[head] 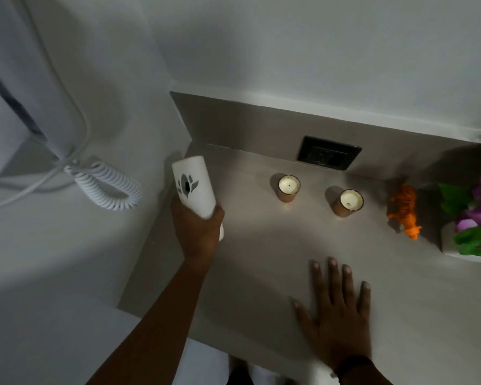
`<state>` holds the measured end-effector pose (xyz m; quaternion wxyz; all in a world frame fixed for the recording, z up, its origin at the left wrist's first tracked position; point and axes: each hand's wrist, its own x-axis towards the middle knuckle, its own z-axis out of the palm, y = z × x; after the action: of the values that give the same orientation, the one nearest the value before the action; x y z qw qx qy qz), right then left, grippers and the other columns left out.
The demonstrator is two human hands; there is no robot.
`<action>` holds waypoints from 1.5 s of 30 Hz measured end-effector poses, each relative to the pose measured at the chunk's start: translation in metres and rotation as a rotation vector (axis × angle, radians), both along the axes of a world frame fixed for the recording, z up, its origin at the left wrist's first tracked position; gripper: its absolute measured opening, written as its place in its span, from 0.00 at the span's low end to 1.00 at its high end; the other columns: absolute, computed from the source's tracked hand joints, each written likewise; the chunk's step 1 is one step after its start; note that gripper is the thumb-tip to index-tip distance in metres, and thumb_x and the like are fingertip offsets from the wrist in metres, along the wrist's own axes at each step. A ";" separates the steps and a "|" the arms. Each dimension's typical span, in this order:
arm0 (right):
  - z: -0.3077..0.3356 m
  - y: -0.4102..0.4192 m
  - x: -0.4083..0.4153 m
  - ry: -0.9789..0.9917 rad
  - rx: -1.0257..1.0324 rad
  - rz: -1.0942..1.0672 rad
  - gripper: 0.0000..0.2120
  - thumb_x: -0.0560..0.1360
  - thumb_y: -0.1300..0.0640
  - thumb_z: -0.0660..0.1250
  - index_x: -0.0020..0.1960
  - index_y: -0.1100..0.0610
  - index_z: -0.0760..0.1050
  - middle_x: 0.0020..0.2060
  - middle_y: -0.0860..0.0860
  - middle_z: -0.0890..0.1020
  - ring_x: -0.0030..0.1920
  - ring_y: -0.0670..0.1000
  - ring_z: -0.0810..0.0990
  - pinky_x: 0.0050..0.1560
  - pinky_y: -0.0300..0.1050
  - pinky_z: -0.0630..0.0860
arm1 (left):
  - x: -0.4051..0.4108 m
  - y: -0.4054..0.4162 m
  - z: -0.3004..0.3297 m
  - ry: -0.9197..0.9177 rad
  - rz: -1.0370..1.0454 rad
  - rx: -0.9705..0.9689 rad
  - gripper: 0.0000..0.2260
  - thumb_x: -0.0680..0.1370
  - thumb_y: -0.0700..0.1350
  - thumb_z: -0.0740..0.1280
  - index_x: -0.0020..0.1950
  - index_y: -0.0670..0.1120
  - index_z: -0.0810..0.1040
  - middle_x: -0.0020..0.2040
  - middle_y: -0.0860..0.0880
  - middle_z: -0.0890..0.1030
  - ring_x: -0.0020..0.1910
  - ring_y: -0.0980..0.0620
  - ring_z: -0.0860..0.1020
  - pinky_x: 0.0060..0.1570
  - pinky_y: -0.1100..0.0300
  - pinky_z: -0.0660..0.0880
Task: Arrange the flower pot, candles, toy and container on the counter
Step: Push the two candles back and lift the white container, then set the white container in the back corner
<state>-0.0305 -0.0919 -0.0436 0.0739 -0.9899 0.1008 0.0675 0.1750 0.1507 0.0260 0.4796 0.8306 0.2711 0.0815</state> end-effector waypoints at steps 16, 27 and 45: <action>-0.004 0.007 0.006 -0.021 -0.076 -0.049 0.44 0.73 0.25 0.56 0.84 0.45 0.63 0.85 0.54 0.64 0.84 0.60 0.64 0.83 0.71 0.54 | 0.075 0.008 -0.050 -0.317 0.011 -0.100 0.41 0.69 0.42 0.86 0.76 0.40 0.69 0.69 0.48 0.77 0.66 0.58 0.79 0.69 0.60 0.79; 0.013 0.017 0.024 0.014 -0.029 -0.095 0.50 0.74 0.21 0.42 0.74 0.54 0.78 0.74 0.65 0.77 0.75 0.72 0.74 0.75 0.81 0.61 | 0.118 0.011 -0.055 -0.303 0.050 -0.018 0.35 0.69 0.45 0.86 0.73 0.42 0.78 0.68 0.48 0.83 0.66 0.49 0.82 0.67 0.48 0.82; -0.008 -0.021 0.033 -0.259 0.286 -0.415 0.48 0.70 0.25 0.68 0.83 0.44 0.61 0.75 0.51 0.77 0.73 0.55 0.76 0.75 0.58 0.72 | -0.015 -0.063 -0.055 -0.195 -0.234 -0.079 0.45 0.72 0.62 0.79 0.84 0.46 0.69 0.81 0.49 0.73 0.82 0.53 0.71 0.81 0.60 0.68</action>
<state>0.0027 -0.1126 -0.0517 0.2374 -0.9279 0.2806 -0.0625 0.1601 0.0872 -0.0289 0.5422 0.8251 0.1276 0.0944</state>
